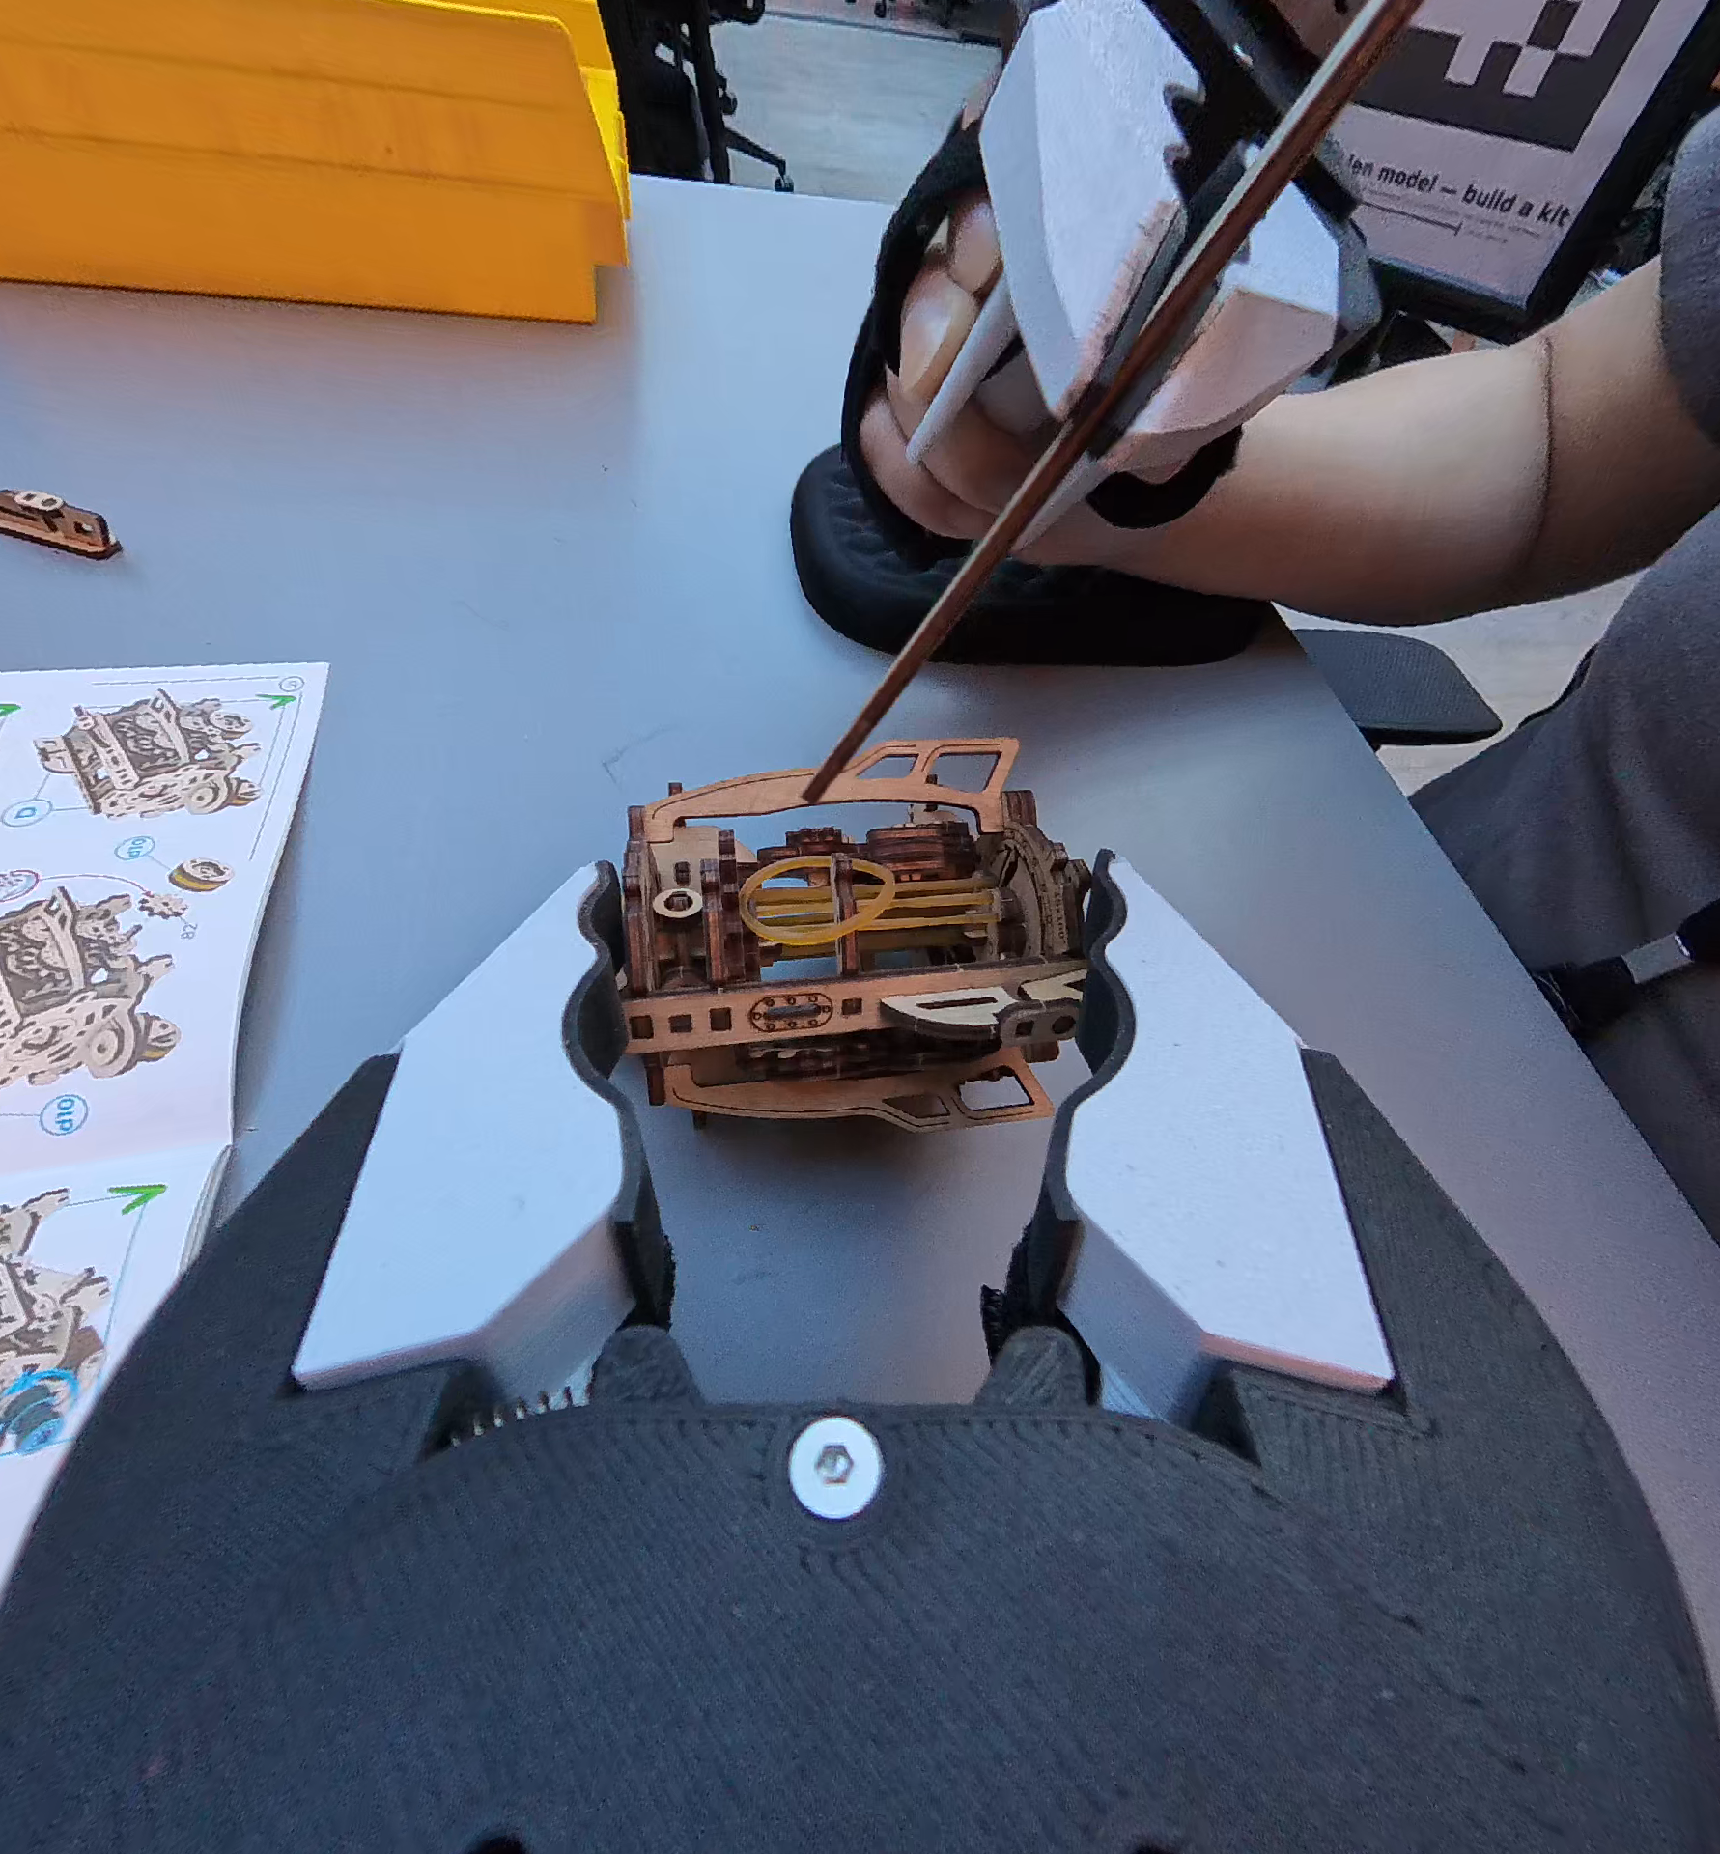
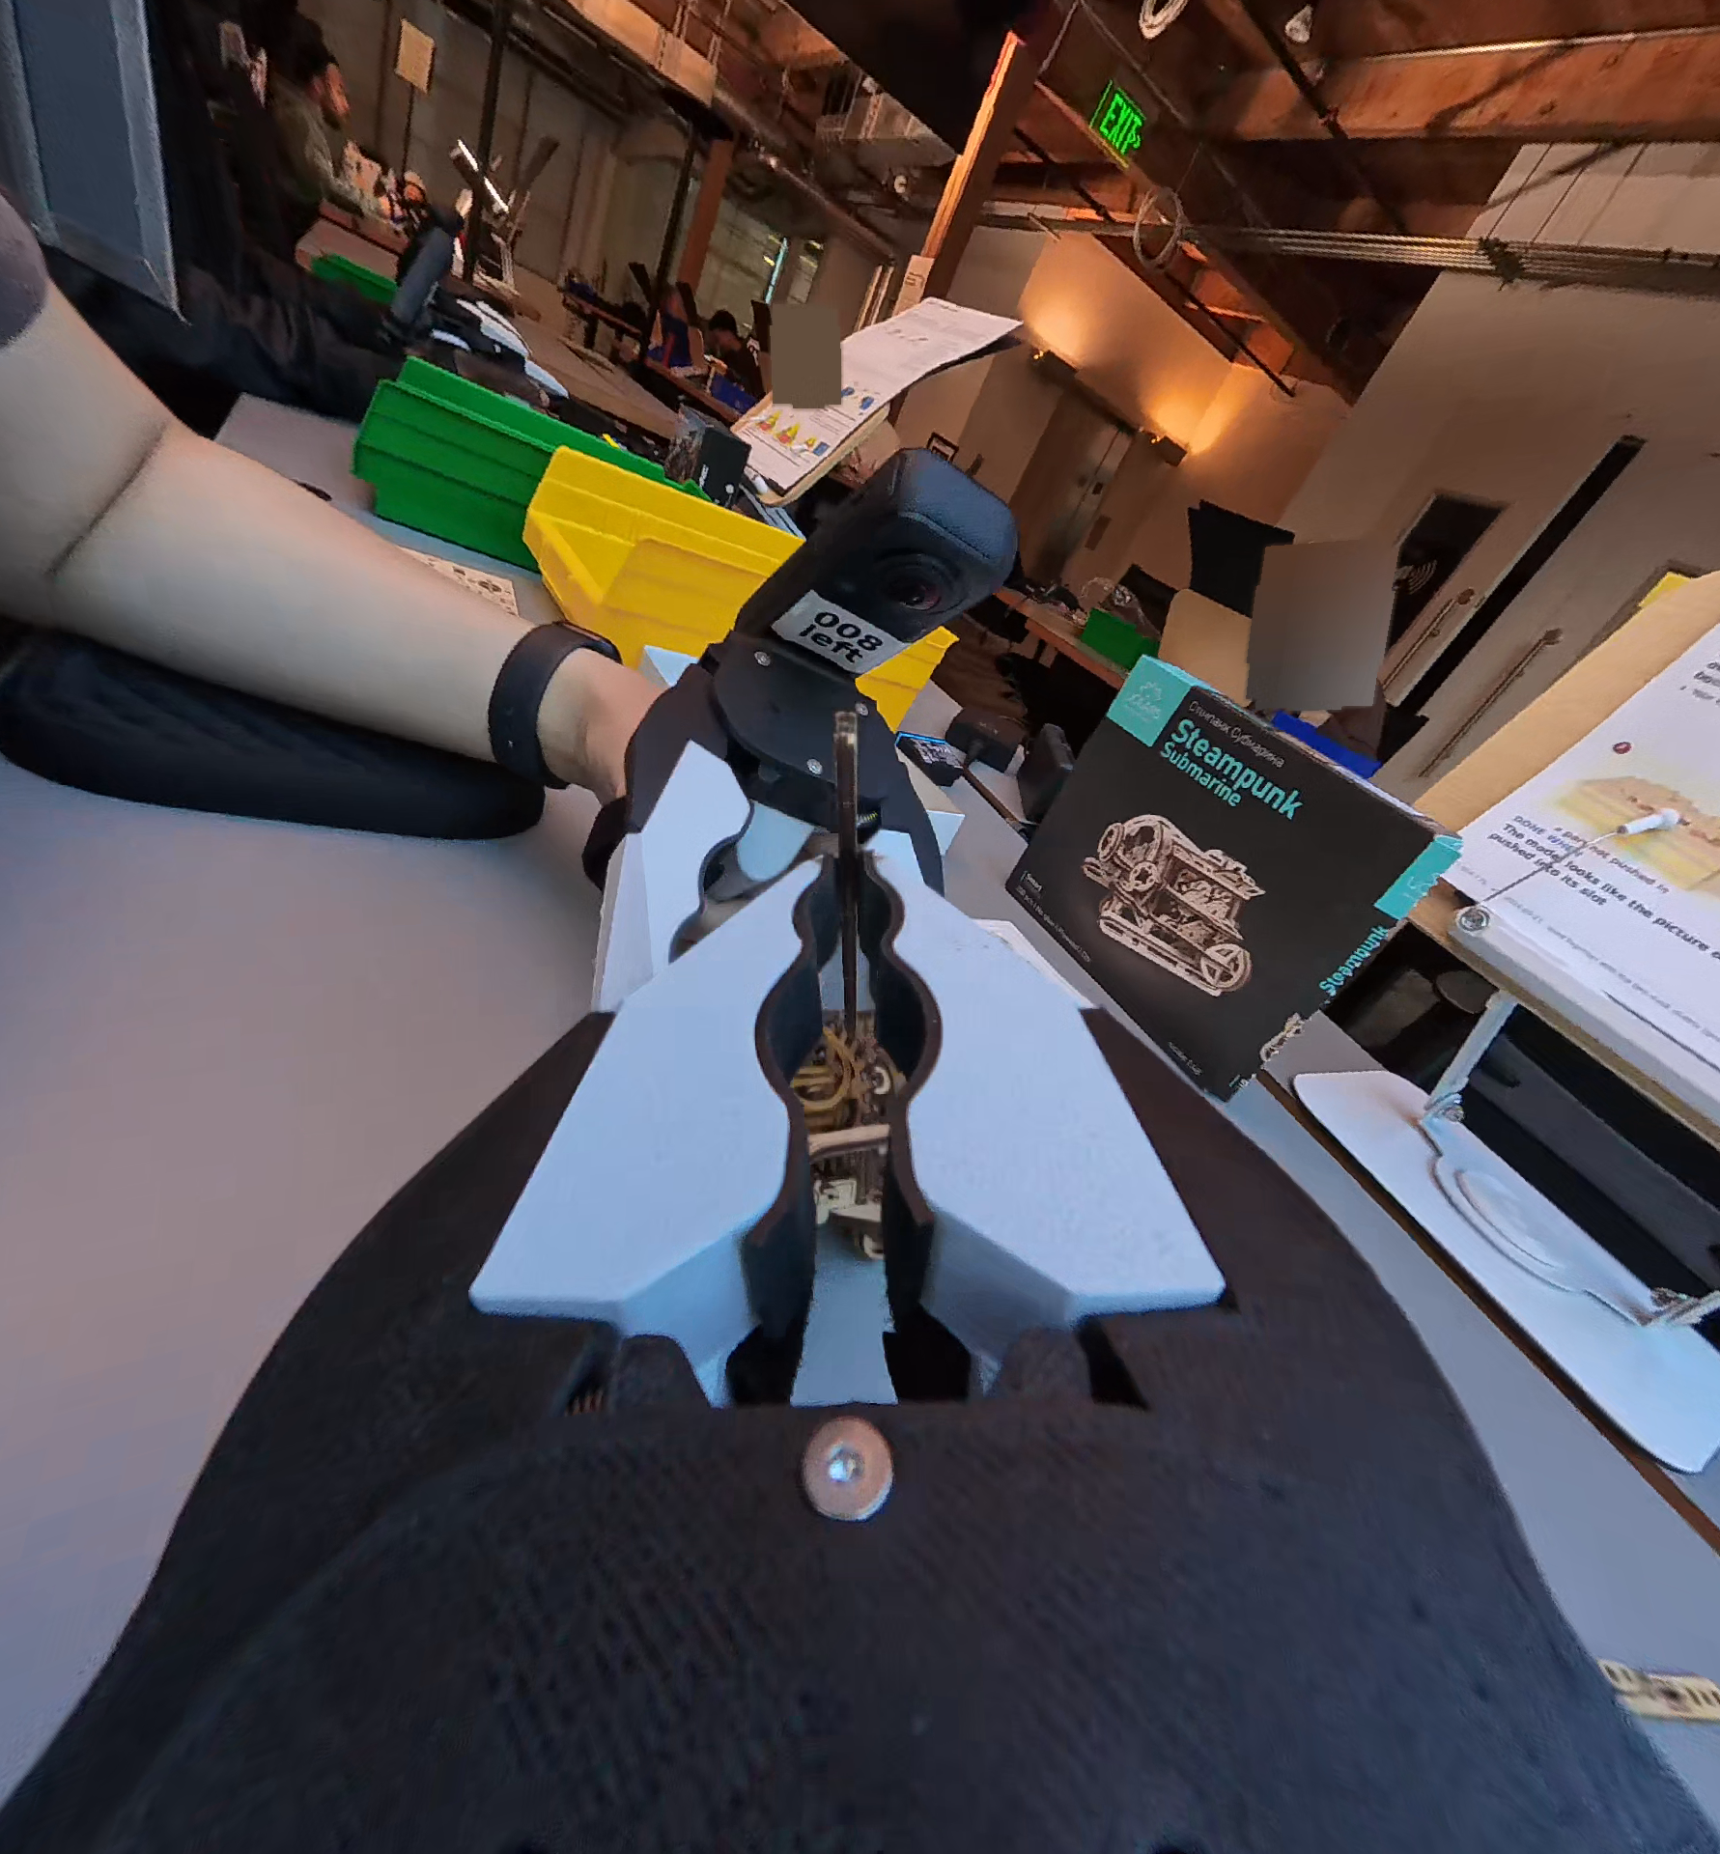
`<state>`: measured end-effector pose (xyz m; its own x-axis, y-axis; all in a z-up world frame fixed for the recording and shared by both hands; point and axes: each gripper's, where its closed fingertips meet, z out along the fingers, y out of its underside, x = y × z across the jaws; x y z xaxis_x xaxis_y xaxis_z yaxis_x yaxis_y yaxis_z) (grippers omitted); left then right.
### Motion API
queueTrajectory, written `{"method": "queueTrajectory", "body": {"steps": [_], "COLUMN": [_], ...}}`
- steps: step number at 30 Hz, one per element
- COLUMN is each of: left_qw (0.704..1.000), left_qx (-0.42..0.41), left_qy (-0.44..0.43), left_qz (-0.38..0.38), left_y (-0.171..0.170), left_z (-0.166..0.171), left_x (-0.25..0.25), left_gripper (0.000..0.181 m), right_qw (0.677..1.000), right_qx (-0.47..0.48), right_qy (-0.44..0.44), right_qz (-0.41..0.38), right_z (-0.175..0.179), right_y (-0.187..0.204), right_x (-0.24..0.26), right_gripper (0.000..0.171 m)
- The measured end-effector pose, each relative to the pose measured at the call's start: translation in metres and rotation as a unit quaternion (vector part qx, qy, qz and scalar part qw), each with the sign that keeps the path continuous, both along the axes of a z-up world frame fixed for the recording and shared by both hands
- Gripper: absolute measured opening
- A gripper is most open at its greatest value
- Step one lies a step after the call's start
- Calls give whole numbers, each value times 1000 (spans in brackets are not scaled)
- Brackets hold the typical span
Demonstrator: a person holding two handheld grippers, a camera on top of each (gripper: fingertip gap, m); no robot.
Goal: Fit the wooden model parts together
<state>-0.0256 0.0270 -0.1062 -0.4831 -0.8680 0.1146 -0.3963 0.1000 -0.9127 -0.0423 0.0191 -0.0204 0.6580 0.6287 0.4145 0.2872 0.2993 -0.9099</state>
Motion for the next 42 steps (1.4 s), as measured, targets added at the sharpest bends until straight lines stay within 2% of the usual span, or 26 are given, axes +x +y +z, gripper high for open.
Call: {"method": "queueTrajectory", "body": {"steps": [10, 14, 36, 42], "left_qw": [999, 998, 998, 998], "left_qx": [22, 40, 40, 40], "left_qy": [-35, -31, -39, -41], "left_qz": [33, 38, 36, 35], "left_y": [-2, -2, -1, -1], "left_z": [11, 6, 6, 6], "left_x": [2, 2, 3, 3], "left_gripper": [97, 90, 88, 88], "right_qw": [994, 990, 995, 999], "right_qx": [37, 46, 23, -23], "right_qy": [-103, -129, -98, -28], "right_qz": [-17, -20, -11, -5], "right_z": [-21, -27, -25, -20], "right_y": [1, 2, 6, 13], "right_x": [-11, -16, -12, -8], "right_gripper": [0, 0, 1, 0]}}
